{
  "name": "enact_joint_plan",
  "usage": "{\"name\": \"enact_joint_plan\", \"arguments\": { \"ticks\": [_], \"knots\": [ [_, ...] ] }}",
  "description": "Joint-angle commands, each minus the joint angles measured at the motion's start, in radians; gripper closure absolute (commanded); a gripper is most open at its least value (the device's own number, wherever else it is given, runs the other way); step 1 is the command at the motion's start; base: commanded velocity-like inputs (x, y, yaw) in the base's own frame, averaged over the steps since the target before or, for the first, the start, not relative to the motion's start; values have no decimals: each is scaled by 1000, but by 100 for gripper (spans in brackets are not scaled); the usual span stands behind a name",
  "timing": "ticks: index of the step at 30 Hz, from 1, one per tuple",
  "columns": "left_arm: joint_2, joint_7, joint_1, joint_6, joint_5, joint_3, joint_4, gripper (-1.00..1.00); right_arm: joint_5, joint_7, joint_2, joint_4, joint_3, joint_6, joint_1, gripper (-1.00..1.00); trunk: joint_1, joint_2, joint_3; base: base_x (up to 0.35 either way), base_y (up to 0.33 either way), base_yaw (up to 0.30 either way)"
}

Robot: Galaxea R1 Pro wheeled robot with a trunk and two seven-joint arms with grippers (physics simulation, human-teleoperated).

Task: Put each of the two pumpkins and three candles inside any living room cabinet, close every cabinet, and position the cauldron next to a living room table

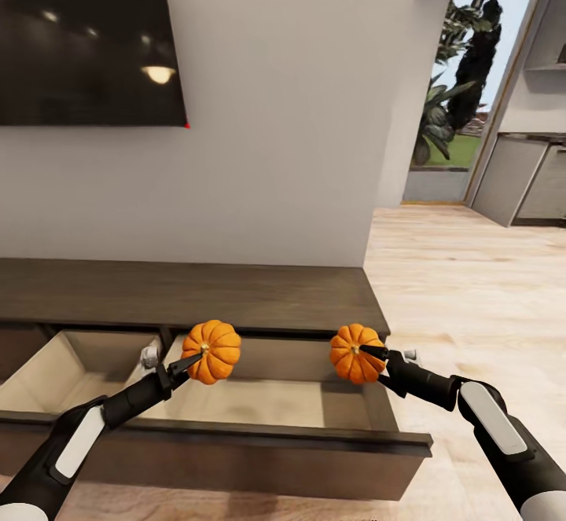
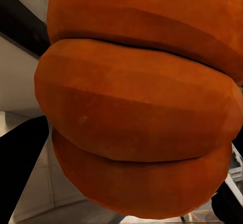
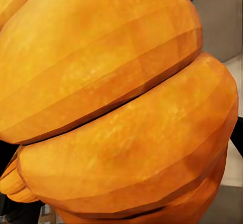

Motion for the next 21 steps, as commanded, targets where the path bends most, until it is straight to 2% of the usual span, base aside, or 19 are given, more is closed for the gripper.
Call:
{"name": "enact_joint_plan", "arguments": {
  "ticks": [1,9,15,21],
  "knots": [
    [0,-1,0,7,6,1,0,100,3,10,-1,1,1,2,-1,100,0,0,0,1,119,-223],
    [3,-5,0,7,7,2,0,100,3,10,-1,1,0,2,-1,100,0,0,5,0,56,-231],
    [2,-5,0,7,6,3,1,100,3,13,-1,1,1,2,-1,100,0,0,5,0,209,-38],
    [2,-6,0,7,7,4,1,100,6,10,0,1,3,2,-1,100,0,0,5,0,39,-2]
  ]
}}
